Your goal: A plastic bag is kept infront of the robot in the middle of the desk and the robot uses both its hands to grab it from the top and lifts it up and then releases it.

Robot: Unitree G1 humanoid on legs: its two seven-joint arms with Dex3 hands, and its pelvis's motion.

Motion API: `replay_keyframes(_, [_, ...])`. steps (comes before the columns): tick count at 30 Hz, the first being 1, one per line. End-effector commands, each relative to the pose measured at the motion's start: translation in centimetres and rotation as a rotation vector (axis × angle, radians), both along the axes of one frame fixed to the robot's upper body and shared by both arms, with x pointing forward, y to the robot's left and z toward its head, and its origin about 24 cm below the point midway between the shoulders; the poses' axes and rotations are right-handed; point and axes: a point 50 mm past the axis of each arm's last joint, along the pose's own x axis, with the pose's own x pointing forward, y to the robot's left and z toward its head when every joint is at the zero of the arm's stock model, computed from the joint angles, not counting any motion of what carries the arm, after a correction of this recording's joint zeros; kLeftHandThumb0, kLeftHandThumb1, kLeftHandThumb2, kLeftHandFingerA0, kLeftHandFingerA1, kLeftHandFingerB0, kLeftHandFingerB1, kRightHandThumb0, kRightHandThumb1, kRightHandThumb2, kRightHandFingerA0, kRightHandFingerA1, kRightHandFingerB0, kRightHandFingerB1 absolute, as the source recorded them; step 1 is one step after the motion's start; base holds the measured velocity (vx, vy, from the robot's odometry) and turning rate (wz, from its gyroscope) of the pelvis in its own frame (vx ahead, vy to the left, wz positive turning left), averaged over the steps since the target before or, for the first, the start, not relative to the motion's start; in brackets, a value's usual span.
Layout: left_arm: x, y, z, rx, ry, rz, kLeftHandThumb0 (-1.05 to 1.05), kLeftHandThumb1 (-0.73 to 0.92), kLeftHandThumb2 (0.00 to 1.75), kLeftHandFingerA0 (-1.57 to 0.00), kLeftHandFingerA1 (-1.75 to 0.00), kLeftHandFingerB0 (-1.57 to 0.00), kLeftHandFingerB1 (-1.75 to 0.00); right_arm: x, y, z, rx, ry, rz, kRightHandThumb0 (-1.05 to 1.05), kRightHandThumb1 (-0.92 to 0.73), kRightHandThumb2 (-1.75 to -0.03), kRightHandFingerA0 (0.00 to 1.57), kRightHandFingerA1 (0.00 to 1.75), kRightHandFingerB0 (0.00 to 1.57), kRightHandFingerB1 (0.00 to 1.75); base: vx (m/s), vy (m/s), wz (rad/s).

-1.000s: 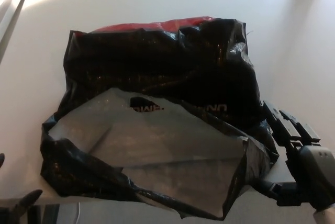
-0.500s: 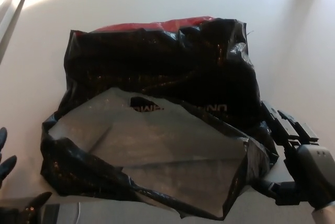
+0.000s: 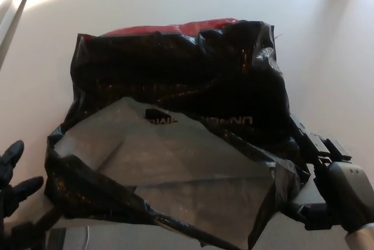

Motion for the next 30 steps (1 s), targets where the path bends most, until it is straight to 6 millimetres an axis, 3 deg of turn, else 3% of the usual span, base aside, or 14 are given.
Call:
replay_keyframes(1, [0.4,0.2,-0.1,0.038,0.005,0.07,-0.26,0.43,0.53,-0.18,-1.5,-0.06,-0.27,0.2,-0.1,0.0,0.019,0.011,-0.006,-0.6,-0.37,-0.68,0.05,0.39,0.0,0.0,0.0,0.0,0.0])
replay_keyframes(2, [0.4,0.2,0.0,0.043,0.004,0.068,-0.31,0.44,0.61,-0.4,-1.19,-0.1,-0.13,0.2,-0.1,0.0,0.022,0.017,-0.008,-0.6,-0.36,-0.68,0.1,0.49,0.0,0.0,0.0,0.0,0.0])
replay_keyframes(6, [0.9,0.0,-0.2,0.068,0.004,0.056,-0.29,0.44,0.53,-0.33,-1.2,0.0,-0.19,0.2,-0.1,-0.1,0.021,0.033,-0.018,-0.6,-0.36,-0.67,0.11,0.51,0.0,0.0,0.0,0.0,0.0])
replay_keyframes(7, [1.0,0.1,-0.4,0.075,0.007,0.056,-0.29,0.44,0.54,-0.41,-0.85,0.0,-0.16,0.1,0.0,-0.2,0.024,0.035,-0.017,-0.6,-0.36,-0.68,0.11,0.5,0.0,0.0,0.0,0.0,0.0])
replay_keyframes(8, [1.0,0.2,-0.5,0.075,0.01,0.054,-0.33,0.36,0.67,-0.36,-0.6,0.0,-0.06,0.0,0.0,-0.3,0.027,0.04,-0.015,-0.59,-0.36,-0.67,0.08,0.44,0.0,0.0,0.0,0.0,0.0])
replay_keyframes(10, [1.2,0.3,-0.8,0.072,0.019,0.051,-0.33,0.32,0.64,-0.28,-0.52,0.0,-0.05,-0.1,0.1,-0.3,0.029,0.045,-0.012,-0.59,-0.36,-0.67,0.07,0.41,0.0,0.0,0.0,0.0,0.0])
replay_keyframes(11, [1.4,0.4,-0.9,0.08,0.027,0.051,-0.27,0.45,0.55,-0.15,-0.35,0.0,-0.1,-0.1,0.1,-0.4,0.028,0.043,-0.01,-0.6,-0.36,-0.67,0.06,0.41,0.0,0.0,0.0,0.0,0.0])
replay_keyframes(13, [1.8,0.5,-1.2,0.086,0.041,0.047,-0.3,0.39,0.67,-0.06,-0.36,0.0,-0.07,-0.2,0.2,-0.4,0.032,0.036,-0.004,-0.58,-0.35,-0.66,0.08,0.43,0.0,0.0,0.0,0.0,0.0])
replay_keyframes(21, [2.8,0.6,-1.4,0.064,0.073,0.033,-0.33,0.4,0.68,-0.03,-0.28,0.0,-0.13,-0.2,0.3,-0.6,0.024,0.039,-0.007,-0.6,-0.36,-0.68,0.12,0.48,0.0,0.0,0.0,0.0,0.0])
replay_keyframes(22, [2.9,0.4,-1.3,0.07,0.077,0.032,-0.32,0.47,0.54,-0.04,-0.3,0.0,-0.16,-0.2,0.4,-0.5,0.025,0.041,-0.008,-0.61,-0.37,-0.7,0.13,0.51,0.0,0.0,0.0,0.0,0.0])
replay_keyframes(23, [3.0,0.3,-1.2,0.074,0.083,0.028,-0.35,0.4,0.68,-0.03,-0.3,0.0,-0.16,-0.2,0.4,-0.5,0.03,0.048,-0.007,-0.6,-0.37,-0.67,0.11,0.47,0.0,0.0,0.0,0.0,0.0])
replay_keyframes(25, [3.1,0.1,-1.2,0.052,0.09,0.017,-0.35,0.39,0.67,-0.04,-0.3,0.0,-0.17,-0.1,0.4,-0.5,0.034,0.052,-0.008,-0.6,-0.37,-0.67,0.1,0.45,0.0,0.0,0.0,0.0,0.0])
replay_keyframes(27, [2.9,-1.0,-1.0,-0.07,0.101,-0.074,-0.35,0.47,0.55,0.0,-0.27,0.0,-0.18,-0.1,0.3,-0.5,0.03,0.049,-0.011,-0.61,-0.36,-0.68,0.22,0.57,0.0,0.0,0.0,0.0,0.0])
replay_keyframes(30, [2.7,-2.1,-0.9,-0.138,0.131,-0.119,-0.37,0.39,0.66,-0.03,-0.23,-0.01,-0.23,0.0,0.4,-0.5,0.027,0.065,-0.016,-0.64,-0.39,-0.71,0.12,0.52,0.0,0.0,0.0,0.0,0.0])
